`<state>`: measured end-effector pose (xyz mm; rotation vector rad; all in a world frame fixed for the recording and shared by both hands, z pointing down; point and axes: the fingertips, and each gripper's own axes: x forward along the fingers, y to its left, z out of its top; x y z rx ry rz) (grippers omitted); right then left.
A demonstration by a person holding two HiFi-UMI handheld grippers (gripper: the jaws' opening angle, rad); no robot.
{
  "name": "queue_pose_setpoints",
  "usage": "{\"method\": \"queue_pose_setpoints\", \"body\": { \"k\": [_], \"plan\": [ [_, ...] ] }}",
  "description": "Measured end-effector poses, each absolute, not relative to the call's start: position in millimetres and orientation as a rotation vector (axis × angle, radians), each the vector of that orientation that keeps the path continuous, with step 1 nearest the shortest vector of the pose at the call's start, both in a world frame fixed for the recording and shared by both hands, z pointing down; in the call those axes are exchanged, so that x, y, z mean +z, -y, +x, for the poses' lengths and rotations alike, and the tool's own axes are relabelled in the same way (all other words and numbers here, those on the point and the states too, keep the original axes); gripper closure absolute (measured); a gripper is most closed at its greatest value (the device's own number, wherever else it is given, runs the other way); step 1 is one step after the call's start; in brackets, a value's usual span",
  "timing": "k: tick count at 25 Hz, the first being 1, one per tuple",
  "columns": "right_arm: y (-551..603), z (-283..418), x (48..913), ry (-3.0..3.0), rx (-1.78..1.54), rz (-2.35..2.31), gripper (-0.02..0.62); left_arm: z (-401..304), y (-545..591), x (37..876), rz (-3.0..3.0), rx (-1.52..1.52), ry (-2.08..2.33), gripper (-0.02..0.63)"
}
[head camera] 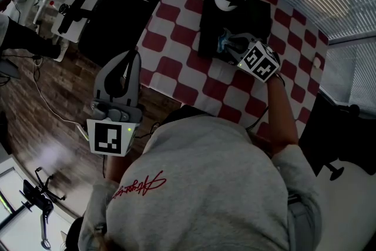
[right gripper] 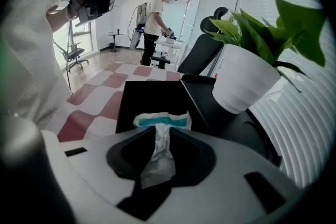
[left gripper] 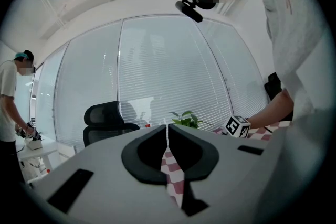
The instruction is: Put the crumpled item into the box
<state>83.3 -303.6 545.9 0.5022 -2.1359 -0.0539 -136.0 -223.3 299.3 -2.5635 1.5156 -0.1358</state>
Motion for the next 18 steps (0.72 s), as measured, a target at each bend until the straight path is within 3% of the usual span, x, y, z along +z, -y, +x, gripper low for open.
{"method": "queue_pose_setpoints", "body": {
  "k": [13, 18],
  "plan": [
    [307, 83, 534, 2.118, -0.111, 0.563, 0.502, -141, 220, 297, -2.556, -0.134, -1.518, 0.583],
    [308, 85, 522, 2.126, -0.137, 0.631, 0.526, -139, 219, 296, -2.559, -0.125, -1.506, 0.583]
  ]
}}
